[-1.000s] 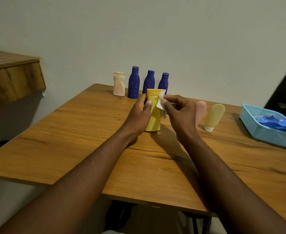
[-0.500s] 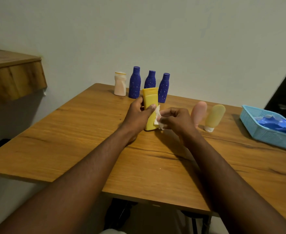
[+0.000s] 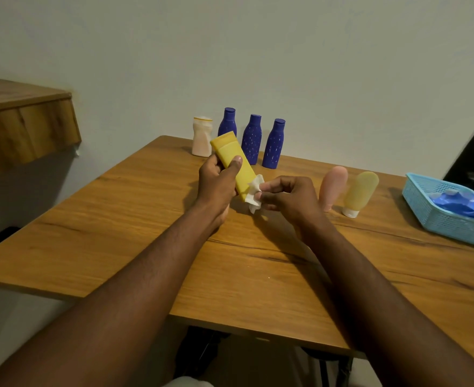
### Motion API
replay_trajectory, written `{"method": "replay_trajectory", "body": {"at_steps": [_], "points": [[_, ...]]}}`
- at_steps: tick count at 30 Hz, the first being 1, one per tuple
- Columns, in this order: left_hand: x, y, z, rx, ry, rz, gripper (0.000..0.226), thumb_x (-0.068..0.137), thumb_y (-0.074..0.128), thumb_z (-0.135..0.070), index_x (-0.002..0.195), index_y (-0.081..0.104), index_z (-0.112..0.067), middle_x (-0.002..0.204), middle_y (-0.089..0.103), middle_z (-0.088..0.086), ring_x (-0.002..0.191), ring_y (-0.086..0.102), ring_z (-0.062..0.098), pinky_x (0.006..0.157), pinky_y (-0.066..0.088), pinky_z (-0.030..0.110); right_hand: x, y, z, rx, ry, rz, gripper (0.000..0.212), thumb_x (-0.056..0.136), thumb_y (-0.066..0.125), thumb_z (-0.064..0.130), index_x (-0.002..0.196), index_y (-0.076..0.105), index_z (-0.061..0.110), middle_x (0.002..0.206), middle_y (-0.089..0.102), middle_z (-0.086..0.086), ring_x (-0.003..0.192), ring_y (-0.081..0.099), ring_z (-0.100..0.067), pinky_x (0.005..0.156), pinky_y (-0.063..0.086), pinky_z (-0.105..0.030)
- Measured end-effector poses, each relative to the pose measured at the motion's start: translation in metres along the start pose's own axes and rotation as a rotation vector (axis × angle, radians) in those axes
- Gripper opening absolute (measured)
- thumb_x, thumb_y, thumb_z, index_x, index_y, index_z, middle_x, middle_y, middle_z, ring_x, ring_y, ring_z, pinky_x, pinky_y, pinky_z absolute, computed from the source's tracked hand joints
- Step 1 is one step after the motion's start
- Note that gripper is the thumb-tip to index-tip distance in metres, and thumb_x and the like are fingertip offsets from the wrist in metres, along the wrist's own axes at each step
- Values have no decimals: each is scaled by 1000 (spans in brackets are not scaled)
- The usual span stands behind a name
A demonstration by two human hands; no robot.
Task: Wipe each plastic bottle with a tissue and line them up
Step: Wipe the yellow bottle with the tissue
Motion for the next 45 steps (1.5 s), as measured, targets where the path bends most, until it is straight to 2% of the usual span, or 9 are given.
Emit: {"method": "replay_trajectory", "body": {"at_steps": [8, 15, 20, 25, 32, 34, 38, 43, 45], "points": [[0, 4, -1, -59, -1, 40, 52, 100, 65, -21, 148, 45, -14, 119, 61, -7, 110, 60, 13, 92, 55, 42, -5, -14, -14, 212, 168, -156, 8, 91, 69, 4, 93, 75, 9, 104, 74, -9, 92, 74, -23, 84, 63, -43], [2, -3, -4, -54, 32, -18, 26, 101, 65, -22, 124, 54, -24, 112, 65, -6, 106, 63, 11, 88, 55, 39, -18, 24, -22, 544, 454, 54, 18, 92, 62, -2, 110, 64, -1, 117, 65, -22, 93, 76, -30, 85, 62, -35], [0, 3, -6, -60, 37, 33, 24, 100, 65, -19, 121, 53, -25, 110, 64, -7, 101, 63, 7, 87, 56, 40, -13, 12, -25, 581, 465, -36, 35, 90, 63, -7, 124, 60, 3, 123, 63, -20, 90, 76, -30, 70, 62, -31], [-2, 5, -7, -51, 54, 53, 26, 100, 65, -19, 121, 51, -26, 108, 63, -12, 97, 62, 4, 79, 54, 33, -12, 5, -26, 595, 475, -104, 51, 90, 61, -9, 138, 52, 7, 127, 60, -17, 91, 76, -27, 72, 63, -32], [-3, 4, -11, -1, 109, 55, 20, 101, 64, -21, 115, 55, -30, 109, 65, -7, 101, 65, 7, 88, 57, 38, -26, 27, -15, 627, 536, 94, 33, 92, 54, -10, 122, 51, 5, 118, 62, -24, 88, 77, -30, 82, 62, -36], [-3, 6, -11, 34, 112, 58, 22, 101, 64, -23, 119, 53, -29, 110, 64, -10, 102, 63, 7, 91, 57, 40, -25, 24, -11, 547, 480, 93, 36, 91, 56, -8, 124, 50, 4, 117, 63, -24, 86, 77, -28, 80, 62, -36], [-3, 10, -8, 37, 95, 87, 27, 100, 65, -24, 123, 52, -28, 114, 64, -9, 106, 64, 9, 94, 58, 44, -17, -2, 10, 31, 88, -98, 30, 84, 67, -1, 107, 53, 13, 102, 68, -20, 68, 73, -19, 59, 60, -30], [-6, 14, -6, 63, 83, 128, 33, 100, 65, -25, 130, 51, -27, 117, 64, -8, 110, 65, 13, 89, 58, 40, -12, -16, 25, -213, -186, -244, 18, 84, 67, 11, 101, 64, 18, 92, 70, -5, 83, 71, -21, 72, 63, -41], [-8, 19, -2, 94, 69, 187, 33, 99, 66, -25, 130, 54, -28, 122, 67, -3, 113, 67, 16, 94, 59, 45, -10, -16, 30, -246, -259, -243, 14, 91, 65, 10, 104, 68, 15, 95, 71, -2, 88, 69, -17, 76, 62, -35]]}}
Point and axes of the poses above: each hand's wrist, its own x-axis towards the middle knuckle, its own y-axis out of the palm, z = x × y, the point moved 8 cm from there along x, towards the middle knuckle
